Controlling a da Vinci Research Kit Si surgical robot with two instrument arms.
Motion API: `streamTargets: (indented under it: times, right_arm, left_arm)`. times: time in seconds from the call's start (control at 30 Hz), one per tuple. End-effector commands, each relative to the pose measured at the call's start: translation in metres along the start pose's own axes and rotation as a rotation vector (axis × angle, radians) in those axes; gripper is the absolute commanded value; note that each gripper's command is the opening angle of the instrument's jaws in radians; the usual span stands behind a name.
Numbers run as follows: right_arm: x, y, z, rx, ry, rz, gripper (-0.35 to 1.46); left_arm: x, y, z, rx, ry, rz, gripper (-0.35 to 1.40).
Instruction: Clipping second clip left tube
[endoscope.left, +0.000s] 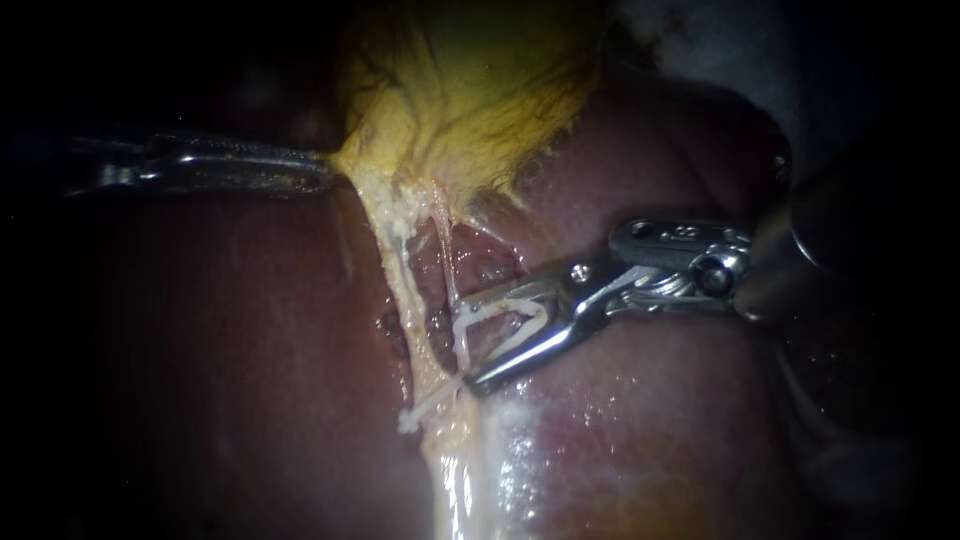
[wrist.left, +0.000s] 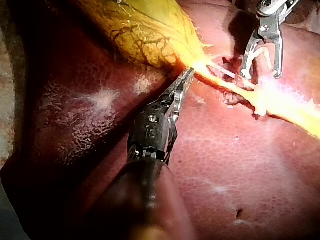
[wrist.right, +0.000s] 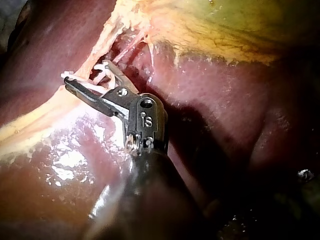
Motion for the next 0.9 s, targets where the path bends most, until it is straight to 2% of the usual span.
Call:
streamTargets:
  times: [0.03,0.3,0.53,0.9]
  right_arm:
    - [-0.0002,0.0001,0.0003,0.007,0.001,-0.003,0.60]
    - [-0.0022,0.0016,0.0025,0.050,-0.022,-0.034,0.60]
    - [-0.0038,0.0037,0.0030,0.046,-0.025,-0.016,0.60]
    - [-0.0052,0.0064,0.0035,0.042,-0.020,0.003,0.60]
  left_arm:
    - [0.0000,0.0000,0.0000,-0.001,0.000,0.000,-0.35]
    - [0.0000,0.0000,0.0000,-0.001,0.000,0.000,-0.35]
    - [0.0000,0.0000,0.0000,-0.001,0.000,0.000,-0.35]
    - [0.0000,0.0000,0.0001,-0.001,0.000,0.000,-0.35]
